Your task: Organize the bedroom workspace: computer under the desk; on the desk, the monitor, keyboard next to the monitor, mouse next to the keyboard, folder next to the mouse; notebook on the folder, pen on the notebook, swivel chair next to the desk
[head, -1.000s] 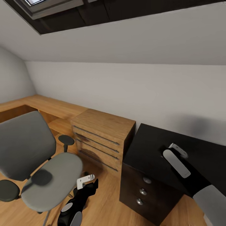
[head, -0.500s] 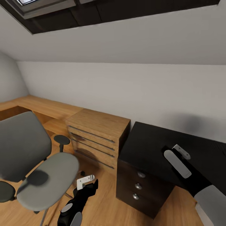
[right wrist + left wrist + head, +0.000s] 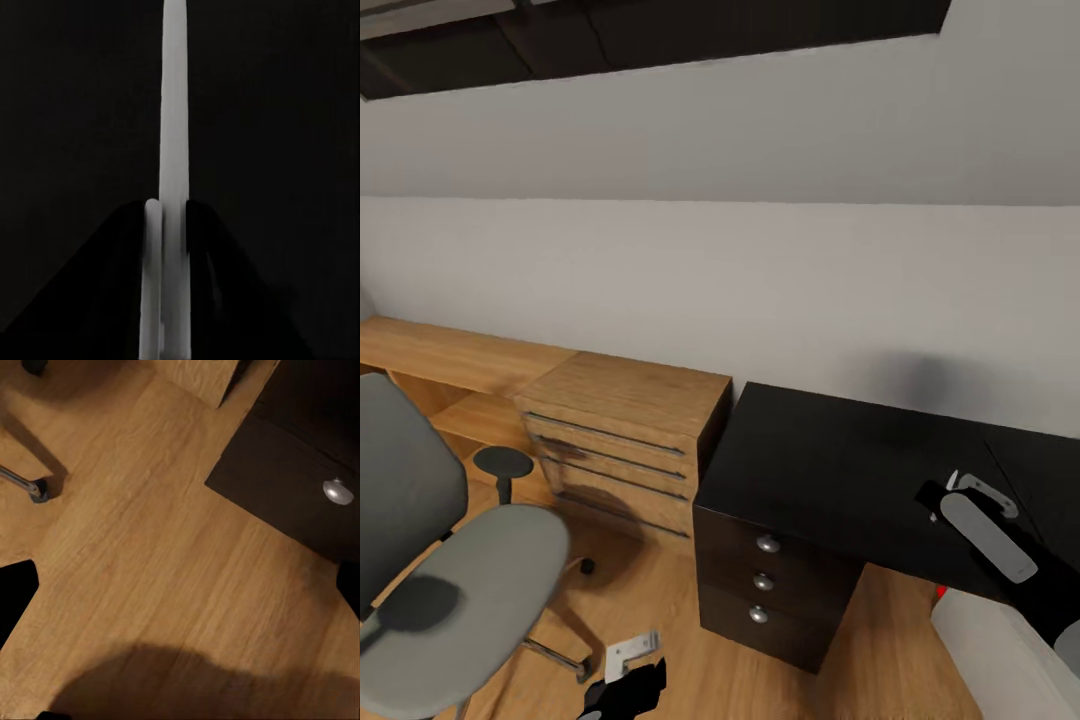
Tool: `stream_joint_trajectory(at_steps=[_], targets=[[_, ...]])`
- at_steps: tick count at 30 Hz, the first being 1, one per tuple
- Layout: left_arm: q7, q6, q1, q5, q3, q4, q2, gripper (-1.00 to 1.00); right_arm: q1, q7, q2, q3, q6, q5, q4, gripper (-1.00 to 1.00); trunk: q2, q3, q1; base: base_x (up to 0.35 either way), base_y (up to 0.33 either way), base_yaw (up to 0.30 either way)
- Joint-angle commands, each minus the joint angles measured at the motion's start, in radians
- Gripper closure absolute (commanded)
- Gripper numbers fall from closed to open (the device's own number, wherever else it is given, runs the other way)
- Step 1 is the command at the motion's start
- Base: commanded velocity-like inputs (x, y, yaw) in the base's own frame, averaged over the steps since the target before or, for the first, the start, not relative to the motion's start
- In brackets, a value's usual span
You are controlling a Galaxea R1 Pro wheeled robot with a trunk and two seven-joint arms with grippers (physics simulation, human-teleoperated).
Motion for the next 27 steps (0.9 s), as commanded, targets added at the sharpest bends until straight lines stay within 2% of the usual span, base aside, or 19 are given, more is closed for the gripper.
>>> stream_joint_trajectory(at_steps=[1, 2, 4, 5, 8, 11, 20, 27], targets=[[0.007, -0.051, 0.0, 0.008, -0.002, 0.079, 0.001, -1.0, -0.001, 0.011, -0.007, 0.002, 0.009, -0.002, 0.01, 1.0, -0.001, -0.001, 0.0, 0.0, 0.0, -0.297], [0.007, -0.16, 0.0, 0.007, 0.001, 0.2, 0.009, -1.0, -0.001, 0.026, -0.046, -0.024, 0.014, -0.005, 0.018, 1.0, -0.001, -0.001, 0.0, 0.0, 0.0, -0.297], [0.007, -0.195, 0.0, 0.007, 0.001, 0.229, 0.017, -1.0, -0.001, 0.032, -0.064, -0.04, 0.015, -0.011, 0.024, 1.0, -0.001, -0.001, 0.0, 0.0, 0.0, -0.298], [0.007, -0.213, 0.0, 0.006, 0.0, 0.244, 0.021, -1.0, -0.001, 0.042, -0.082, -0.052, 0.016, -0.015, 0.048, 1.0, -0.001, -0.001, 0.0, 0.0, 0.0, -0.298], [0.007, -0.219, 0.0, 0.007, 0.001, 0.249, 0.023, -1.0, -0.001, 0.072, -0.091, -0.071, 0.017, -0.017, 0.072, 1.0, -0.001, -0.001, 0.0, 0.0, 0.0, -0.298], [0.008, -0.221, 0.0, 0.007, 0.001, 0.251, 0.023, -1.0, -0.001, 0.104, -0.095, -0.118, 0.029, -0.018, 0.112, 1.0, -0.001, -0.001, 0.0, 0.0, 0.0, -0.299], [0.007, -0.222, 0.0, 0.008, 0.001, 0.252, 0.023, -1.0, -0.001, 0.118, -0.095, -0.181, 0.068, -0.017, 0.156, 1.0, -0.001, -0.001, 0.0, 0.0, 0.0, -0.3], [0.01, -0.224, 0.0, 0.007, 0.001, 0.252, 0.023, -1.0, -0.001, 0.121, -0.094, -0.196, 0.069, -0.016, 0.172, 1.0, -0.001, -0.001, 0.0, 0.0, 0.0, -0.3]])
